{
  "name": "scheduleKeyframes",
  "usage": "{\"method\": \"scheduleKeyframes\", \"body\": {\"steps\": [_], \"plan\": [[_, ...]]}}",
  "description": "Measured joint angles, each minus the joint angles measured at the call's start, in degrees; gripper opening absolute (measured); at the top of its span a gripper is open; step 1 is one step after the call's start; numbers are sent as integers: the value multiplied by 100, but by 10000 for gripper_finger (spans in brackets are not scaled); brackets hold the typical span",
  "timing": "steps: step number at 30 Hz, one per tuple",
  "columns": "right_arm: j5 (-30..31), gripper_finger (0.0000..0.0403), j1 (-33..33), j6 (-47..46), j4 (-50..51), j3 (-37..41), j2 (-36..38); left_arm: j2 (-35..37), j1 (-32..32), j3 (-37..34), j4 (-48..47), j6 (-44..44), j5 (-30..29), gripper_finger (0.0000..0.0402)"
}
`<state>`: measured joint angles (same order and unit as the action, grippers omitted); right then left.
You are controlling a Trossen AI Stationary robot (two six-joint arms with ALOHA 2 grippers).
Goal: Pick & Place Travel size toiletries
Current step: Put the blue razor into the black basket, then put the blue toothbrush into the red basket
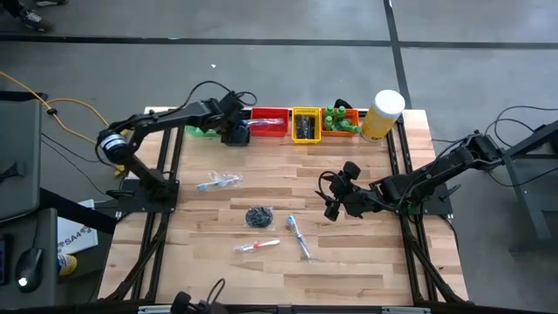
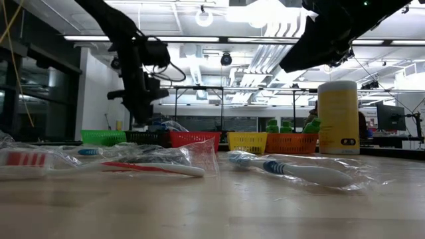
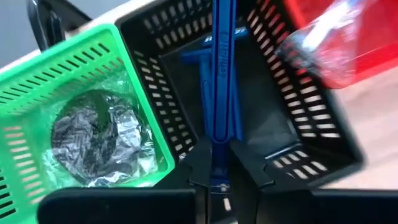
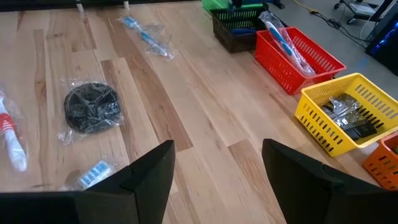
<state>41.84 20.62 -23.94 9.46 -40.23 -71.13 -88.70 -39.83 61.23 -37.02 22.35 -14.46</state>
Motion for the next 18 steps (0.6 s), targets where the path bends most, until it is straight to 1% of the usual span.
{"method": "scheduleKeyframes", "body": {"steps": [4,6,14,18], "plan": [[-2,236,2,-7,26,0,0,-209,-38,0,89,-5,46,28],[-2,236,2,-10,26,0,-3,-226,-31,0,110,-5,53,35],[-26,236,2,-39,30,0,-59,-226,-29,0,60,-16,75,98],[-26,236,6,-65,27,0,-59,-224,-29,0,39,-112,129,110]]}}
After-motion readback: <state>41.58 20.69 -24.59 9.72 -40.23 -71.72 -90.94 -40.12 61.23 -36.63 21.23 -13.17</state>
